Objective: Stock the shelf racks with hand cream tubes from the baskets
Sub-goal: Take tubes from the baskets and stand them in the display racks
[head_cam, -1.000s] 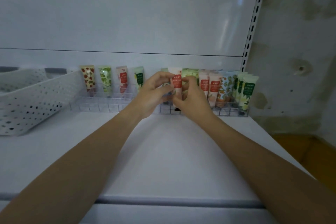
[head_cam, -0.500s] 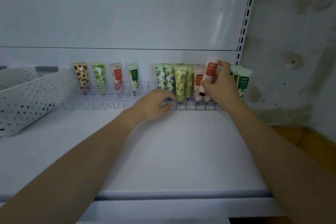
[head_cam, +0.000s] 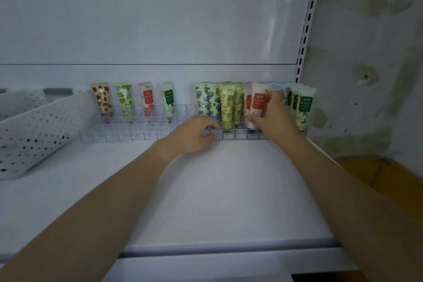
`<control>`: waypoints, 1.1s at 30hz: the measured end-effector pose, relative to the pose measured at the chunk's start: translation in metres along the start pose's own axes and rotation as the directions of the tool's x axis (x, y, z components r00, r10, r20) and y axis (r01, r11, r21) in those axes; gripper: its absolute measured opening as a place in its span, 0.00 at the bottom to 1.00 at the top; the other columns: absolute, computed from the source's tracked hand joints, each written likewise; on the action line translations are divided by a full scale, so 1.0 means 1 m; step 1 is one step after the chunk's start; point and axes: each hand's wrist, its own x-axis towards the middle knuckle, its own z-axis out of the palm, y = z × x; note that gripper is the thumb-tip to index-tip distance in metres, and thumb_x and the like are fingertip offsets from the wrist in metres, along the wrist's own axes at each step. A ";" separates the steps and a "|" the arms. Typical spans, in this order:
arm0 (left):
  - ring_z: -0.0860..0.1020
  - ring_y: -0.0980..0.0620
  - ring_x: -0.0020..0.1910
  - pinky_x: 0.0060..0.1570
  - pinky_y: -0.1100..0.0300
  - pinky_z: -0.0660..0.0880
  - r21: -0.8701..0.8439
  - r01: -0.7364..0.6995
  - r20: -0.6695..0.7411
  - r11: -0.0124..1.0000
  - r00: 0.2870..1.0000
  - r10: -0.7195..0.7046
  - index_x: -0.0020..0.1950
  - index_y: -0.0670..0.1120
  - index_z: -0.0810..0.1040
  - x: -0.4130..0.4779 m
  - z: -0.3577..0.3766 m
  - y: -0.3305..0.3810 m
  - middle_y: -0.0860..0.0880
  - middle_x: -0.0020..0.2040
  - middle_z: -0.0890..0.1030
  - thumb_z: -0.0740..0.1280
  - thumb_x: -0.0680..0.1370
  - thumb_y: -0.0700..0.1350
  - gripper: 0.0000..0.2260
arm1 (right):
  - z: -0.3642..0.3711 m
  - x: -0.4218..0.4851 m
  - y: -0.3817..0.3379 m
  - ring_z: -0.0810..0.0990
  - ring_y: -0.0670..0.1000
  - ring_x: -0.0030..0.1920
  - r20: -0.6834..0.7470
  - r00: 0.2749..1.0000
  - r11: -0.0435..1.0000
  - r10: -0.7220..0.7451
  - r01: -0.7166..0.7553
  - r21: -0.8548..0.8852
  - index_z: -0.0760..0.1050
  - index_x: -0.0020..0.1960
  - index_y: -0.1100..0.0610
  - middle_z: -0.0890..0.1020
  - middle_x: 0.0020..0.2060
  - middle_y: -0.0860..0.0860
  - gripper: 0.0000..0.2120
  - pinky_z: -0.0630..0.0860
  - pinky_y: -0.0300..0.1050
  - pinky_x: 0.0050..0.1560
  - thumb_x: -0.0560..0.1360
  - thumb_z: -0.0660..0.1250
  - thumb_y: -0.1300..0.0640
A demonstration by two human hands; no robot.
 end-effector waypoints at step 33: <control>0.74 0.56 0.48 0.50 0.63 0.66 0.367 0.437 -0.056 0.821 0.892 -0.449 0.58 0.48 0.76 -0.147 -0.296 -0.201 0.51 0.60 0.77 0.64 0.77 0.44 0.10 | 0.192 0.032 -0.301 0.71 0.52 0.58 0.291 0.520 0.539 -0.803 0.842 -0.016 0.69 0.67 0.54 0.70 0.62 0.53 0.19 0.69 0.45 0.56 0.77 0.62 0.54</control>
